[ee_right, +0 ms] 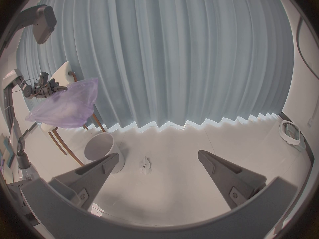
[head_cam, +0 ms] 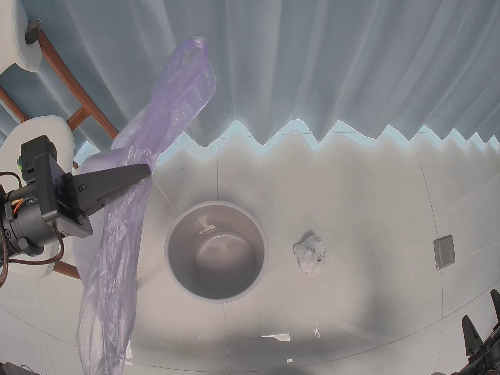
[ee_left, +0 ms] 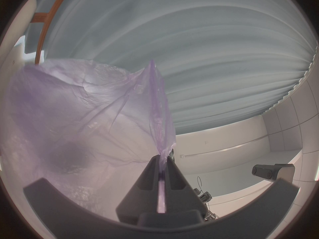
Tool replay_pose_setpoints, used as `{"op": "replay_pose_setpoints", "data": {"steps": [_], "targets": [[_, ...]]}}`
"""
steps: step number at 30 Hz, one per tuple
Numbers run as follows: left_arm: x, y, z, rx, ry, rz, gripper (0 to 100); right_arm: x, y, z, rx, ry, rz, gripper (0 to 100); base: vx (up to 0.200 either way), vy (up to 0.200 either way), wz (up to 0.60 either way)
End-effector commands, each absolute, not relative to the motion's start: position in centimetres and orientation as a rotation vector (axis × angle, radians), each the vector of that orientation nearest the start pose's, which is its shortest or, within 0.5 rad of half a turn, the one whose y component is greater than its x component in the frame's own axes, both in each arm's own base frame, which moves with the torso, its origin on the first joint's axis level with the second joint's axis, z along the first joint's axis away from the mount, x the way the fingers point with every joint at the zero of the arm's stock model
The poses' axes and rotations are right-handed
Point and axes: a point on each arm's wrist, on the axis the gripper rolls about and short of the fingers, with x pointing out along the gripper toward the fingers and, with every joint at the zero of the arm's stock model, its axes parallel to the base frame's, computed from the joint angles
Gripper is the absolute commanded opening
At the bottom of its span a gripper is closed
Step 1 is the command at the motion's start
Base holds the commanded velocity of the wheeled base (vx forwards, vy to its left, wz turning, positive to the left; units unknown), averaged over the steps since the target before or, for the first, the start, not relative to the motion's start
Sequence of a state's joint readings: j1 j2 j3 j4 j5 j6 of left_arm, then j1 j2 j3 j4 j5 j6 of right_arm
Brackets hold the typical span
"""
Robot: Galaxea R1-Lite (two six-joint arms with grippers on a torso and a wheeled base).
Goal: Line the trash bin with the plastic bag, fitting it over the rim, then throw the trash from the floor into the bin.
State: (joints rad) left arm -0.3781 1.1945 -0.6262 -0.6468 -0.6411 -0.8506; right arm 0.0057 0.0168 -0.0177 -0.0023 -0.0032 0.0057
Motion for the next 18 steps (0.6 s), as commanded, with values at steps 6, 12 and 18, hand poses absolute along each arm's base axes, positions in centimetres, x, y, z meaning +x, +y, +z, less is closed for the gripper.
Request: {"op": "replay_pose_setpoints", "data": {"steps": [6, 12, 18], "targets": [[15.99, -7.84, 25.24, -0.764, 0.373, -0.983, 0, -2.28, -0.02, 7.56, 0.006, -0.002, 0.003, 100, 0.0, 0.0, 0.0], [15.92, -7.83, 25.04, -0.758, 0.38, -0.99, 0, -2.28, -0.02, 7.58, 0.006, -0.003, 0.003, 100, 0.0, 0.0, 0.0], [15.84, -7.6, 24.31, -0.761, 0.4, -0.973, 0, -2.28, -0.02, 7.58, 0.006, -0.003, 0.002, 100, 0.0, 0.0, 0.0]]}}
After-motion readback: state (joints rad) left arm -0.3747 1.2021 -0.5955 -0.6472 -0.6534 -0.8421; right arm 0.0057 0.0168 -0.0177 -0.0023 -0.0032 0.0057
